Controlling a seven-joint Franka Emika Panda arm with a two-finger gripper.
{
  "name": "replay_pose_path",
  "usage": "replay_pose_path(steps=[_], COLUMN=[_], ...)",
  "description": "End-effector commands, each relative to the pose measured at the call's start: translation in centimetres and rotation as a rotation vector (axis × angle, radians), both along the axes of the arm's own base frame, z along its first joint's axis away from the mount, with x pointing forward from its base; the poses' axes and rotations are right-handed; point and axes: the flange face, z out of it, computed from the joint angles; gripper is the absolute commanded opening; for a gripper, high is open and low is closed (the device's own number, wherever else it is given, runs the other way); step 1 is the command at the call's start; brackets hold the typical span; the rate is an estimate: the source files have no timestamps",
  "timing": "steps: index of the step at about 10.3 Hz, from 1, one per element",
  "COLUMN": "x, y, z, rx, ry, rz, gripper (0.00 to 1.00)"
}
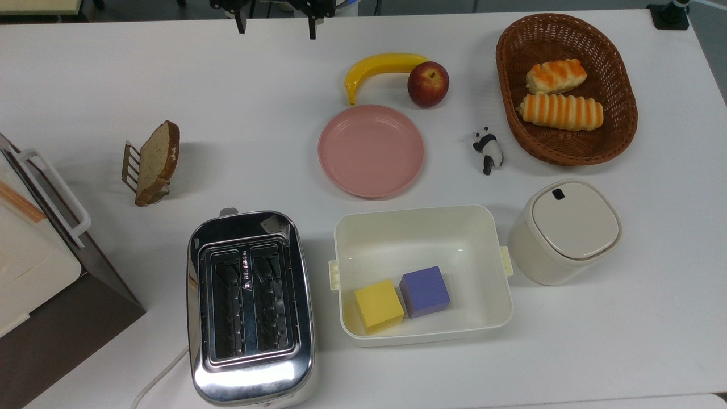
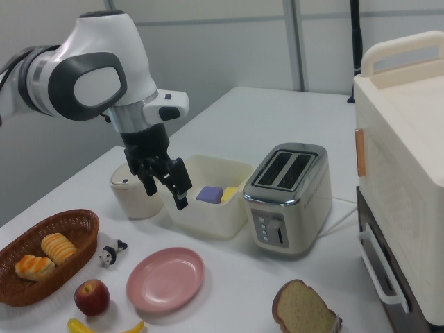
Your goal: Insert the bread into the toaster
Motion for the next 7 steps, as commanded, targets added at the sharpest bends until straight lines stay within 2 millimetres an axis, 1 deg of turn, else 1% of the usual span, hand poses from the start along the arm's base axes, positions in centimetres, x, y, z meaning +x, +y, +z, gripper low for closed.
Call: replay_pose_path(steps=[1, 2, 3, 4, 5, 7], x=[-0.1, -0.1, 0.0, 0.2, 0.4, 1.7], y=[-0.8, -1.5, -2.7, -4.7, -6.2, -8.7], z=[0.1, -0.1, -0.3, -0.2, -0.5, -3.3], rx=[-0.003, -0.022, -0.042, -0.047, -0.051, -0.117], ry=[-0.011, -0.005, -0.001, -0.018, -0.033, 0.01], rz=[0.024, 0.047, 0.06, 0.048, 0.041, 0.082], gripper=[1.0, 1.0, 1.0, 1.0, 1.0, 1.0])
